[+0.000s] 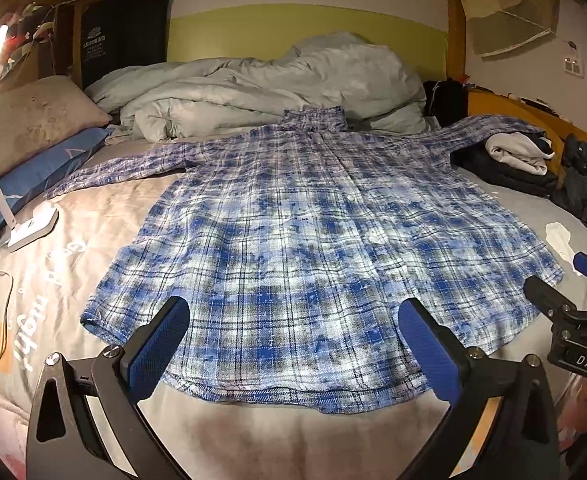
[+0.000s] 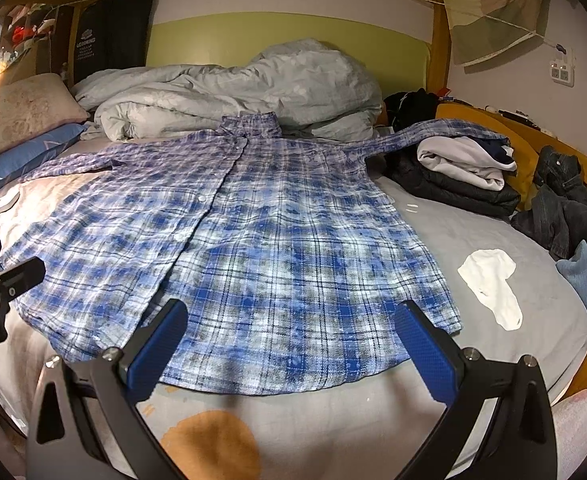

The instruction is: Fold large clothes

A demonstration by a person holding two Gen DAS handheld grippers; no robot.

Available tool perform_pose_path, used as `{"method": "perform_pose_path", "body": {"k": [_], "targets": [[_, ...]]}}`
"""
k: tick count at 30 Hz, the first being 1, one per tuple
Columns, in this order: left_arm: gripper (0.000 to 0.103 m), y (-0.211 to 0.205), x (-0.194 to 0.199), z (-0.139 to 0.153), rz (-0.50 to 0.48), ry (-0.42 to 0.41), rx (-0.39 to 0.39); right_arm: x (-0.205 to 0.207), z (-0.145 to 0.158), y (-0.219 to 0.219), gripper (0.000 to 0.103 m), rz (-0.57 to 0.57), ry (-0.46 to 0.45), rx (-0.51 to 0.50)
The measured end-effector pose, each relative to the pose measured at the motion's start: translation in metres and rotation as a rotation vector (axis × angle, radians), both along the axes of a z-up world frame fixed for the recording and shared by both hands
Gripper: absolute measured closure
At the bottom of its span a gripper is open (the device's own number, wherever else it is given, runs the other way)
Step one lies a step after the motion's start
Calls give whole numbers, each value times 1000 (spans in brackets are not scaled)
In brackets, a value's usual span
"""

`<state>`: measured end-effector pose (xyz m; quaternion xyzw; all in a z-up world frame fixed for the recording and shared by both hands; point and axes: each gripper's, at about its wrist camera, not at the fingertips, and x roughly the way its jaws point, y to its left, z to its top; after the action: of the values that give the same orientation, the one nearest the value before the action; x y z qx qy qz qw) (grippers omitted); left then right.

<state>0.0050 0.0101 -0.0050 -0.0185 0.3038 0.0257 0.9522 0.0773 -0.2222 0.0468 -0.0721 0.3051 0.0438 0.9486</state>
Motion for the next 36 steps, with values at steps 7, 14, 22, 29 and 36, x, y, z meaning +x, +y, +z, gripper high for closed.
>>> {"method": "perform_pose_path", "body": {"k": [7, 14, 22, 29, 36], "targets": [[0, 1, 0, -2, -3, 8, -6, 0, 0, -1, 0, -1, 6, 0], [0, 1, -1, -1, -2, 6, 0, 0, -1, 0, 0, 2, 6, -4], [0, -1, -2, 1, -3, -2, 15, 1, -1, 0, 0, 3, 7, -7], [0, -8, -7, 8, -16, -37, 60, 1, -1, 0, 0, 3, 7, -9], [0, -13, -12, 16, -28, -67, 85, 1, -2, 0, 0, 0, 8, -6]]}}
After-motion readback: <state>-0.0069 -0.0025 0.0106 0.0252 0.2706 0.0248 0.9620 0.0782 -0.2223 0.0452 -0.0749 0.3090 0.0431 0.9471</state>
